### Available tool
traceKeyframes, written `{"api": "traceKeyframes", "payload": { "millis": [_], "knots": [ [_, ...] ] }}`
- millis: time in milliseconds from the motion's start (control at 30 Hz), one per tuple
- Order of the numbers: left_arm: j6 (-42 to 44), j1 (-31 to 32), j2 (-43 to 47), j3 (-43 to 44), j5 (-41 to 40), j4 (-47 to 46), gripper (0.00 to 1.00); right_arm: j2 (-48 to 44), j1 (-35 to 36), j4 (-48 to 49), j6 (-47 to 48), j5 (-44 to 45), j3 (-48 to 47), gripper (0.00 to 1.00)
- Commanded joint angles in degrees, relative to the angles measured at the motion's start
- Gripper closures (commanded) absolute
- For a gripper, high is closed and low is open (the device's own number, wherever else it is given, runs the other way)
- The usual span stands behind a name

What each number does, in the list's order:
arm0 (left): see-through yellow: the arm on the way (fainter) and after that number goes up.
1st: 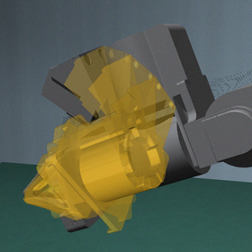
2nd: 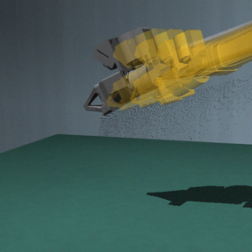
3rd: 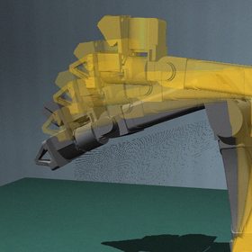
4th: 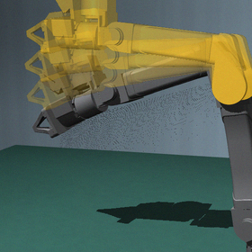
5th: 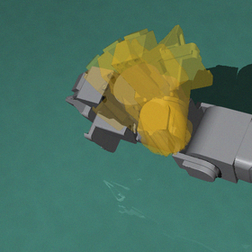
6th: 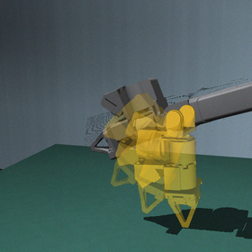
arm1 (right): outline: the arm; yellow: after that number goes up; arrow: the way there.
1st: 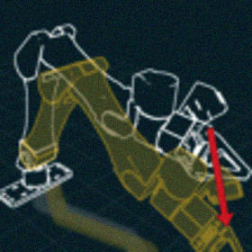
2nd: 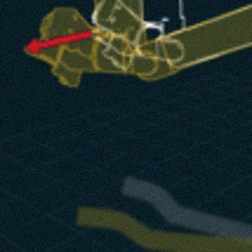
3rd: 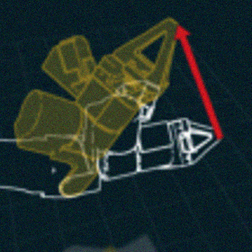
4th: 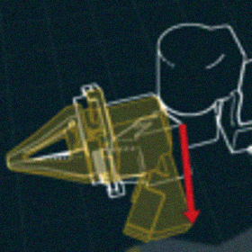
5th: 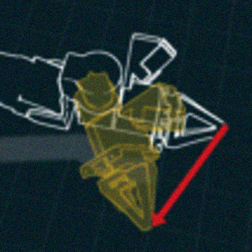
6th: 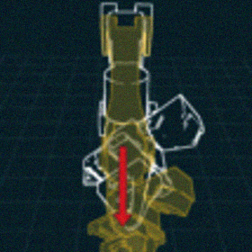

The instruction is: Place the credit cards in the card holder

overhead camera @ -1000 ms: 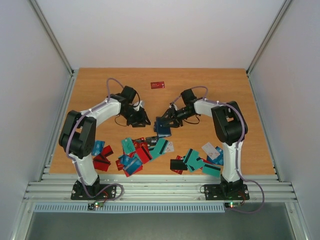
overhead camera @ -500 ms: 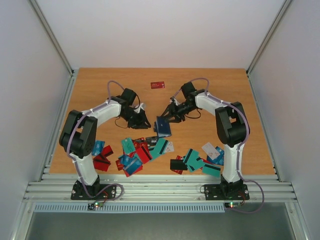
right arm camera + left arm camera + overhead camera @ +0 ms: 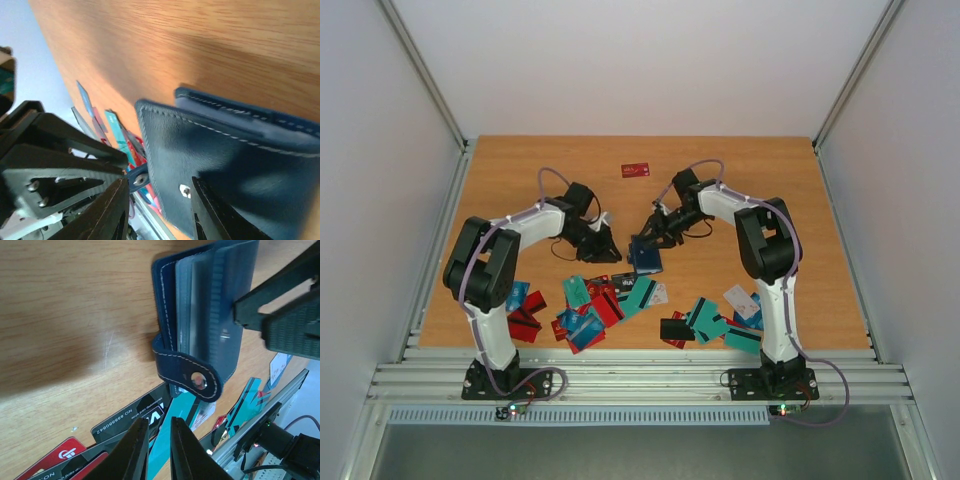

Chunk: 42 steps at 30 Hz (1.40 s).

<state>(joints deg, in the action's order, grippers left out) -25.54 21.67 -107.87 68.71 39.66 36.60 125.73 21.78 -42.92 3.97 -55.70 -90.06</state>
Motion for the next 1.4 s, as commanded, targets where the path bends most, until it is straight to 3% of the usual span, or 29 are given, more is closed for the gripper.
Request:
{"api": "traceKeyframes", "payload": {
  "millis": [0,367,900,1367],
  "knots": [
    [-2.4,0.8,-0.8,-1.9,0.7,-4.8,0.84,3.5,1.3,1.0,1.0,0.1,-1.1,0.65],
    [-4.3,1.5,-6.0,0.7,3.4,-9.5,0.84,6.9,1.5,-0.7,2.2,1.2,-0.9,0.65],
    [-2.4,4.4,-10.7,6.7,2.8,-6.6,0.83,6.5,1.2,-0.5,0.5,0.7,-1.2,0.64],
    [-0.6,5.9,-12.6,9.5,-6.3,-0.3,0.83,4.1,0.6,-2.7,1.9,1.8,-2.3,0.66]
  ]
}}
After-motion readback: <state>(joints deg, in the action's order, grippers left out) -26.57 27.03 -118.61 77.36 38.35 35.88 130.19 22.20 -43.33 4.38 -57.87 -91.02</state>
